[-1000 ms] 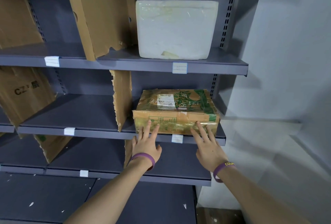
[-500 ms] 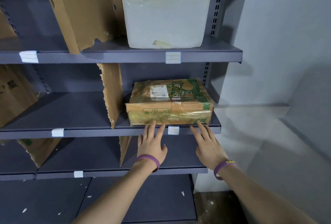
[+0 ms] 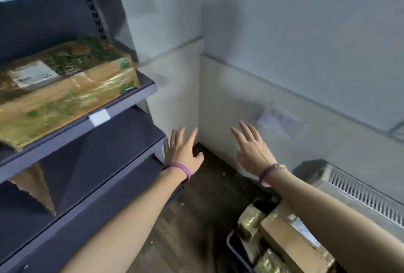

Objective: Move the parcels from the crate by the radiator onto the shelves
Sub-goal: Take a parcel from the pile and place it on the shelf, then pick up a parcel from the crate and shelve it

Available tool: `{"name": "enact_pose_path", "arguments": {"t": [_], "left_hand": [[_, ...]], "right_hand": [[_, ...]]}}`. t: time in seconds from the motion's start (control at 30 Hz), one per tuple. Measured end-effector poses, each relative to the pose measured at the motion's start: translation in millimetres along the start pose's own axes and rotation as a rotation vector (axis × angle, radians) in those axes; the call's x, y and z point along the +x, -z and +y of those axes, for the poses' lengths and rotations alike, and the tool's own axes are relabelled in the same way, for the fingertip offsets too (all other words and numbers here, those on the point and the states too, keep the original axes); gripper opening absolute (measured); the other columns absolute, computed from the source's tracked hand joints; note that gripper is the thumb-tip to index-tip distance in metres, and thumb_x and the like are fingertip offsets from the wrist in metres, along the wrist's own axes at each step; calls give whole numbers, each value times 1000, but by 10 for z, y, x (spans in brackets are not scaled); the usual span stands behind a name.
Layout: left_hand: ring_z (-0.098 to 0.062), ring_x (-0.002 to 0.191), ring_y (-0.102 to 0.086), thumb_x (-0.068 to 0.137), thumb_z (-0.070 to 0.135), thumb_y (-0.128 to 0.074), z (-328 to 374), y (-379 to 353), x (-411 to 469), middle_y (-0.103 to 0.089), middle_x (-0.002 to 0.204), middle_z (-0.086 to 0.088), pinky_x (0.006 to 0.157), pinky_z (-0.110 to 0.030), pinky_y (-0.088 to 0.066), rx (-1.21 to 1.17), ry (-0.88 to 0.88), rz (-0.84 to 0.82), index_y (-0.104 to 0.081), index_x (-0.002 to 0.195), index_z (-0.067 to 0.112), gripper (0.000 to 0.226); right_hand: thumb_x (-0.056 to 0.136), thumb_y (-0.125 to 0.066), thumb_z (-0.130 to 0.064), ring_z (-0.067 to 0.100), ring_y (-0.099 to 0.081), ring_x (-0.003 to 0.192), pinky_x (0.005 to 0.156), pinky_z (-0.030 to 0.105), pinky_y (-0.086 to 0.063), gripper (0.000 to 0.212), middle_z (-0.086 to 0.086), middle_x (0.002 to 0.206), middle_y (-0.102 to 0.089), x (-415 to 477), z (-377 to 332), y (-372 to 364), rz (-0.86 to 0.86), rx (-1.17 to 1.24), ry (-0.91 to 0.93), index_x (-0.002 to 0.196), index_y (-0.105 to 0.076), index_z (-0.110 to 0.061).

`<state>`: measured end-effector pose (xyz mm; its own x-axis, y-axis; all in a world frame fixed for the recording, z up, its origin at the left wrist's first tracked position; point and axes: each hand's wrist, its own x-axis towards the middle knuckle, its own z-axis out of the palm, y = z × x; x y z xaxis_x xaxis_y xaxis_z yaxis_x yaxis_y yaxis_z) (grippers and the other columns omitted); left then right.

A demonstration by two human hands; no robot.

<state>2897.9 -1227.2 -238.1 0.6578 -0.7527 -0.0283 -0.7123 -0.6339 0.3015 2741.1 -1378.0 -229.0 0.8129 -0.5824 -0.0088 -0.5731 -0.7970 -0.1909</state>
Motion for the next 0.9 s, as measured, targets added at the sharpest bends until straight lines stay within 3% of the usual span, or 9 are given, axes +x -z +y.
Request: {"name": "enact_pose_path", "arguments": {"t": [0.17, 0.43, 0.67, 0.9], "left_hand": [[-24, 146, 0, 85, 47, -53, 862, -508, -127, -5, 160, -1, 117, -49, -6, 5, -236, -163, -13, 149, 40, 76], [-23, 147, 9, 89, 48, -47, 1921, -1252, -388, 4, 160, 1, 118, -48, 0, 63, -485, -369, -7, 150, 39, 72], [-25, 147, 7, 90, 46, -47, 2466, -1971, -500, 0, 160, 0, 119, -48, 0, 149, -476, -463, -8, 150, 37, 72], [-24, 147, 7, 90, 47, -47, 2744, -2961, -285, 0, 160, 1, 118, -48, -1, 201, -328, -525, -6, 150, 38, 73]], "right_hand": [[84, -54, -13, 35, -10, 145, 117, 45, -20, 80, 11, 160, -9, -849, 889, 66, -16, -56, -334, 153, -15, -21], [90, -47, -10, 33, -4, 147, 119, 47, -18, 74, 10, 161, -6, -2101, 1767, -207, -46, -12, -641, 154, -11, -22], [92, -44, -14, 33, -7, 146, 118, 44, -20, 71, 10, 161, -5, -2618, 2433, -668, -175, 17, -705, 154, -10, -21], [94, -44, -13, 34, -6, 147, 119, 44, -20, 71, 9, 161, -2, -2544, 3380, -1319, -341, 39, -629, 154, -8, -22]]}}
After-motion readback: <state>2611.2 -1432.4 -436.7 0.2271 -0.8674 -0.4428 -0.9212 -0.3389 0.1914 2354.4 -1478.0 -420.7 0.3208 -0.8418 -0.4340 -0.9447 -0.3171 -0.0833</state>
